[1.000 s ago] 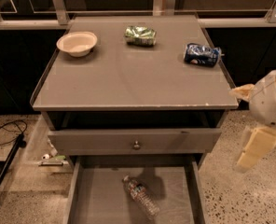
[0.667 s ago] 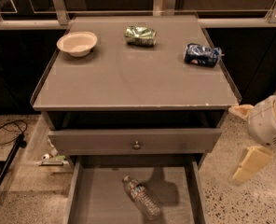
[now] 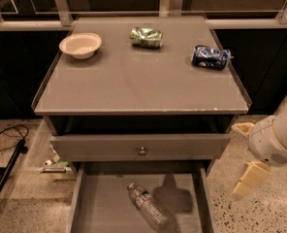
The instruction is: Pick water bottle from middle drawer and place on counter
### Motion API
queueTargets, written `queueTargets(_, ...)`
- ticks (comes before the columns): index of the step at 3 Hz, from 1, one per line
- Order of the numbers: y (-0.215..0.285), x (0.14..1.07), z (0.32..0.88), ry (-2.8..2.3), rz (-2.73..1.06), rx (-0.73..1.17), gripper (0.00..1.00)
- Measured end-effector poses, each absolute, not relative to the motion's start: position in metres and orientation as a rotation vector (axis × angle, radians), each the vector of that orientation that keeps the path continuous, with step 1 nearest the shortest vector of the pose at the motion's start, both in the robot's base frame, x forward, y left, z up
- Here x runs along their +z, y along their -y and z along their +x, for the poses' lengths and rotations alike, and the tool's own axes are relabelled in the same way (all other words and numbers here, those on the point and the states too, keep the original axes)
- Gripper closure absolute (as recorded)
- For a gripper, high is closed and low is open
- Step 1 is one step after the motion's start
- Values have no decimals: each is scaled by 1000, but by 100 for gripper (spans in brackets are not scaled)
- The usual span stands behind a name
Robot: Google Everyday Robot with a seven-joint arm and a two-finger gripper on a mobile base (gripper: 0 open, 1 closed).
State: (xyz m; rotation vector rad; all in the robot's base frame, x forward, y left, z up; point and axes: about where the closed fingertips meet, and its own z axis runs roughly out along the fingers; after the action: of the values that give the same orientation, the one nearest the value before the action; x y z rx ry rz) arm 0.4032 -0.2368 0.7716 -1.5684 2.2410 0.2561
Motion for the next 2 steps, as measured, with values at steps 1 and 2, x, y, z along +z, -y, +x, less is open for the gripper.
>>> queueTargets(1,229,765,398,-2232,-1585,289,0)
queueTargets(2,214,723,387,-2249,-1526,428,0)
